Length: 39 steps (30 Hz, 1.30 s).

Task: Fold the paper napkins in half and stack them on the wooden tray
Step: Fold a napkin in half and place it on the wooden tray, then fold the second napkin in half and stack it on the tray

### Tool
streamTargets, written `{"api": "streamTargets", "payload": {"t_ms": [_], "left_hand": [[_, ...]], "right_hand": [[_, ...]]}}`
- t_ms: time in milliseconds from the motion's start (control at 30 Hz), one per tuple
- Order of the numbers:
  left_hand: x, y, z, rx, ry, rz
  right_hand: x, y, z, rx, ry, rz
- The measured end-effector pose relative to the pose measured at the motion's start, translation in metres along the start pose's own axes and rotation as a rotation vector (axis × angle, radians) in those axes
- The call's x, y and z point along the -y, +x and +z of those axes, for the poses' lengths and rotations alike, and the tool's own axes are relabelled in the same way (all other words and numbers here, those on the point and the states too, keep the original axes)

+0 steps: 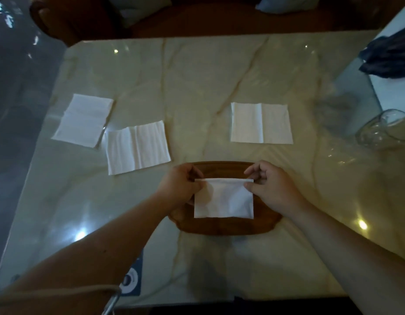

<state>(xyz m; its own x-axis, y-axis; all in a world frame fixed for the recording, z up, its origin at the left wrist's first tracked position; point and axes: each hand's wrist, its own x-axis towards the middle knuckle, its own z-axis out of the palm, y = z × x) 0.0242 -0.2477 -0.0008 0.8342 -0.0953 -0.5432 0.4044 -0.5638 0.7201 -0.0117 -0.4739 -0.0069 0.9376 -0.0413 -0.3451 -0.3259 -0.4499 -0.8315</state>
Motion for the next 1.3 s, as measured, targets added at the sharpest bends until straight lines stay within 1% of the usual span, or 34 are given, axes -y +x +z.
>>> {"api": "streamTargets", "payload": {"t_ms": [167, 333, 433, 533, 633, 767, 967, 1033, 1200, 1300], "left_hand": [[-0.003, 0.013, 0.020, 0.028, 0.162, 0.046], [-0.004, 0.021, 0.024, 0.034, 0.336, 0.086], [-0.005, 0.021, 0.020, 0.031, 0.474, 0.152], [-0.009, 0.020, 0.008, 0.001, 0.559, 0.243], [-0.008, 0.020, -0.017, -0.050, 0.578, 0.294], [0.005, 0.017, -0.067, -0.108, 0.592, 0.357], [0.024, 0.030, -0.141, -0.125, 0.663, 0.351], [0.031, 0.043, -0.164, -0.157, 0.695, 0.337], [0.037, 0.061, -0.188, -0.200, 0.754, 0.313], [0.047, 0.078, -0.196, -0.195, 0.802, 0.276]], "right_hand": [[-0.015, 0.003, -0.008, 0.005, -0.082, 0.036], [-0.022, 0.008, -0.011, 0.028, -0.234, -0.013], [-0.024, 0.010, -0.014, -0.036, -0.421, -0.096], [-0.019, 0.012, -0.018, -0.110, -0.506, -0.088], [-0.004, 0.015, -0.016, -0.124, -0.515, -0.076], [0.029, 0.020, 0.009, -0.155, -0.495, -0.034], [0.077, 0.031, 0.066, -0.158, -0.433, 0.021], [0.087, 0.044, 0.088, -0.140, -0.446, 0.013], [0.105, 0.067, 0.117, -0.101, -0.440, -0.009], [0.105, 0.090, 0.136, -0.034, -0.465, -0.018]]}}
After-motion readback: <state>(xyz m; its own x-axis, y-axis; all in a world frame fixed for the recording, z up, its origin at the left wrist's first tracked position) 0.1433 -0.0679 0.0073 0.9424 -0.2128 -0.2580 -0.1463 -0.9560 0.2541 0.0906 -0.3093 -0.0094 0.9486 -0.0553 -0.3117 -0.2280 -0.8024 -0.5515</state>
